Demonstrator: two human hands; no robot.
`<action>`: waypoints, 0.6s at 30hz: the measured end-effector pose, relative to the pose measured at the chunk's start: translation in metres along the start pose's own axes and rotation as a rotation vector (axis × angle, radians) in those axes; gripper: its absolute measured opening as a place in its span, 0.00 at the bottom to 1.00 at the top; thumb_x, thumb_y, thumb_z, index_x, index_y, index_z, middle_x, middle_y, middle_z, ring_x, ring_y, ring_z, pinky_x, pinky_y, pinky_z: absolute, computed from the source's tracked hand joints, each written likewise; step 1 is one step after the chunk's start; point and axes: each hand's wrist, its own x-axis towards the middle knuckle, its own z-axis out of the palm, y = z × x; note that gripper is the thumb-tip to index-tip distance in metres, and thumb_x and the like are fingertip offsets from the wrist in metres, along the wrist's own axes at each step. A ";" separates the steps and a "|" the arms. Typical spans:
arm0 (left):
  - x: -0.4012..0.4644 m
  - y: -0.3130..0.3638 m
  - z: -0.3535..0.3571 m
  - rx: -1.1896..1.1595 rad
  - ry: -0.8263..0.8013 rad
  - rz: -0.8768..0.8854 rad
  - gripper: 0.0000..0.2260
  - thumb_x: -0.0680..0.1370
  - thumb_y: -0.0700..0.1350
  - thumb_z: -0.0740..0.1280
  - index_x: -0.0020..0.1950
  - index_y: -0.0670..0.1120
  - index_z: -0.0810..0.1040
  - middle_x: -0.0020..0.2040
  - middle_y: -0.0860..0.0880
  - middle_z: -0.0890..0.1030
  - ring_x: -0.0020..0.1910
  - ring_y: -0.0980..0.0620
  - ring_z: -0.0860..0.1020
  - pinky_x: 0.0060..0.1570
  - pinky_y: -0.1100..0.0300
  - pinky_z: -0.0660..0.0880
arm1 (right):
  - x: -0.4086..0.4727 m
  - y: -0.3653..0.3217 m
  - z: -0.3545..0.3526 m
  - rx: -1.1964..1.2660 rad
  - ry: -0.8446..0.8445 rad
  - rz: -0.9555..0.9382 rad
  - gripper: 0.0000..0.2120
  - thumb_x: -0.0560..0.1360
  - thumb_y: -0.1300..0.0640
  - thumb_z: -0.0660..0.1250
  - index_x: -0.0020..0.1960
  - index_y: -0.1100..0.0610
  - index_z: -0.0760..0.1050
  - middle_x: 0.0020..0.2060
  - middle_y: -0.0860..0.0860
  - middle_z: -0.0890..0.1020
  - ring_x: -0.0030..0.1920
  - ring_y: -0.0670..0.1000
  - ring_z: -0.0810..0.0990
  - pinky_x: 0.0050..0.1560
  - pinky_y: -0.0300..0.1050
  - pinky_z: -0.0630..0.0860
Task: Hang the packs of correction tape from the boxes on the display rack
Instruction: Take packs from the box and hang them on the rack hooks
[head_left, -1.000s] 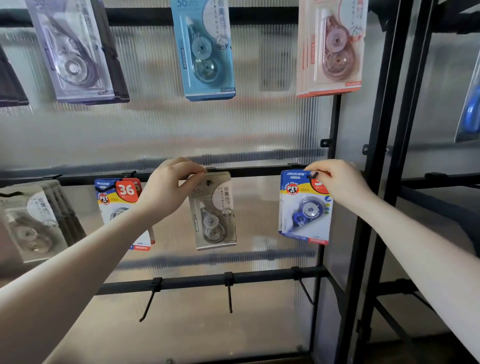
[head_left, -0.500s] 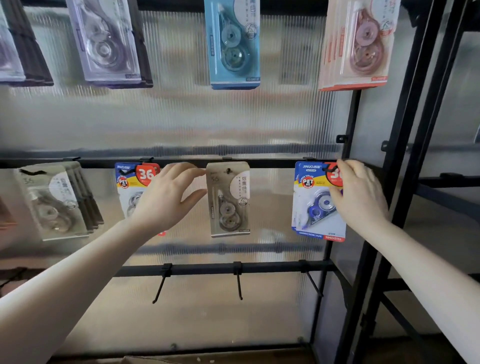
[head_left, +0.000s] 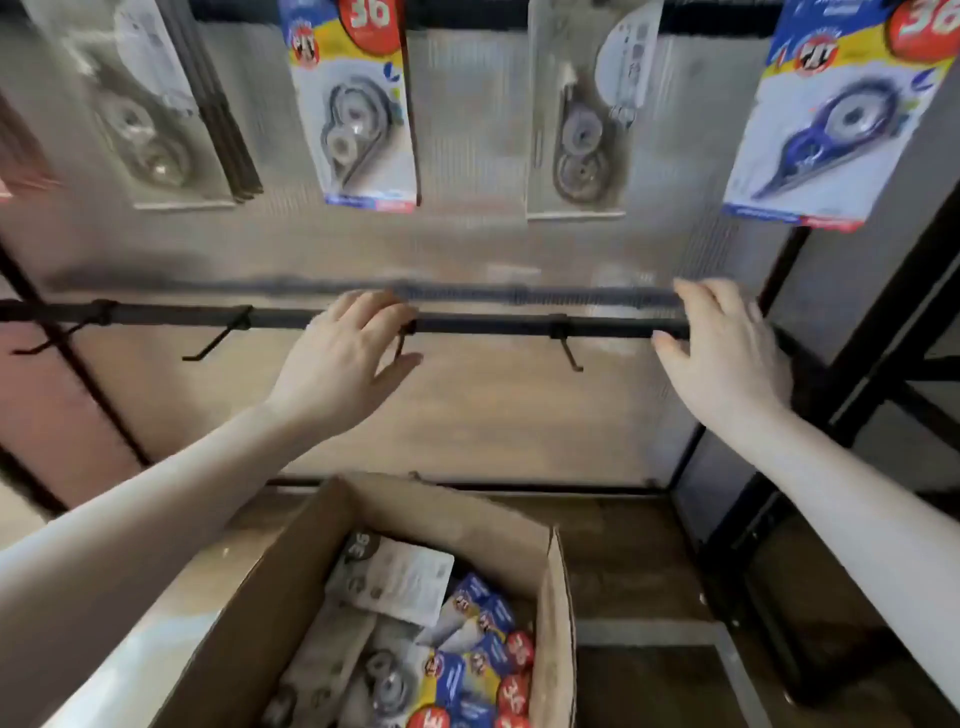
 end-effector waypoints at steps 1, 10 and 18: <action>-0.020 -0.002 0.011 -0.005 -0.030 -0.015 0.22 0.76 0.55 0.57 0.60 0.42 0.75 0.57 0.42 0.77 0.54 0.40 0.74 0.50 0.46 0.75 | -0.015 -0.008 0.014 0.009 -0.025 -0.010 0.23 0.76 0.57 0.64 0.69 0.60 0.66 0.65 0.60 0.69 0.63 0.63 0.68 0.62 0.55 0.65; -0.146 -0.035 0.069 -0.019 -0.325 -0.143 0.22 0.73 0.56 0.58 0.59 0.42 0.76 0.54 0.43 0.78 0.52 0.40 0.77 0.45 0.48 0.78 | -0.102 -0.073 0.108 0.004 -0.388 -0.151 0.23 0.79 0.53 0.58 0.72 0.55 0.60 0.69 0.55 0.65 0.68 0.57 0.63 0.67 0.49 0.61; -0.191 -0.044 0.112 0.011 -0.516 -0.186 0.24 0.68 0.52 0.74 0.59 0.42 0.77 0.56 0.44 0.78 0.58 0.40 0.74 0.55 0.50 0.74 | -0.137 -0.091 0.176 -0.096 -0.570 -0.265 0.22 0.78 0.54 0.60 0.71 0.56 0.63 0.67 0.54 0.68 0.67 0.56 0.66 0.66 0.49 0.64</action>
